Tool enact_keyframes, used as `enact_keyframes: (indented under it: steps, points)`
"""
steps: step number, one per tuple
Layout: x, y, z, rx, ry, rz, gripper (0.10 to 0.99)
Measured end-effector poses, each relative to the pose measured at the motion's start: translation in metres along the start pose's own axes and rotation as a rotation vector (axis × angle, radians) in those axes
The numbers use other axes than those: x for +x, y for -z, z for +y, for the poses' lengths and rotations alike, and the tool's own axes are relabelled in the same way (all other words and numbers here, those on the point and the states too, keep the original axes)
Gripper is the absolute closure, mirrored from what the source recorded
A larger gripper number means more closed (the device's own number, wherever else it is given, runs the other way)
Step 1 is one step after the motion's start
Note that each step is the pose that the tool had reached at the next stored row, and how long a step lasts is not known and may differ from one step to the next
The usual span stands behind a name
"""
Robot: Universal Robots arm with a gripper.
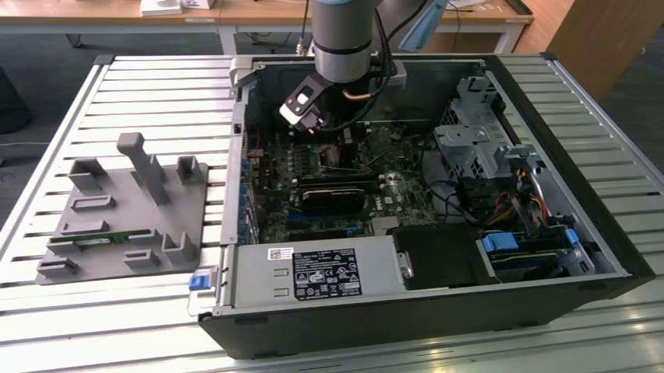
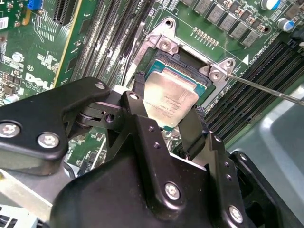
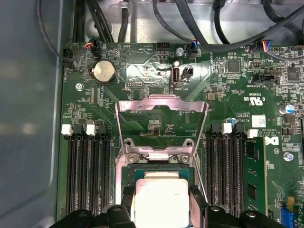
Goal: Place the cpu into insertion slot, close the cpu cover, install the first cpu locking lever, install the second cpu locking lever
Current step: 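Place the cpu into insertion slot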
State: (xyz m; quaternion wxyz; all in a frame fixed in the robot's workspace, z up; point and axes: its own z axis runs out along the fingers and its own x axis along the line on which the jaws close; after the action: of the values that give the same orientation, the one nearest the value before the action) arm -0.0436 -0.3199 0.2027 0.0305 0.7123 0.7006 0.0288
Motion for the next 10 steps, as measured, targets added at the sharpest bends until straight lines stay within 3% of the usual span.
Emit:
enact_keyframes:
  steps: [10]
  points:
    - [0.0026, -0.0065, -0.0009, 0.000, 0.000, -0.0009, 0.549]
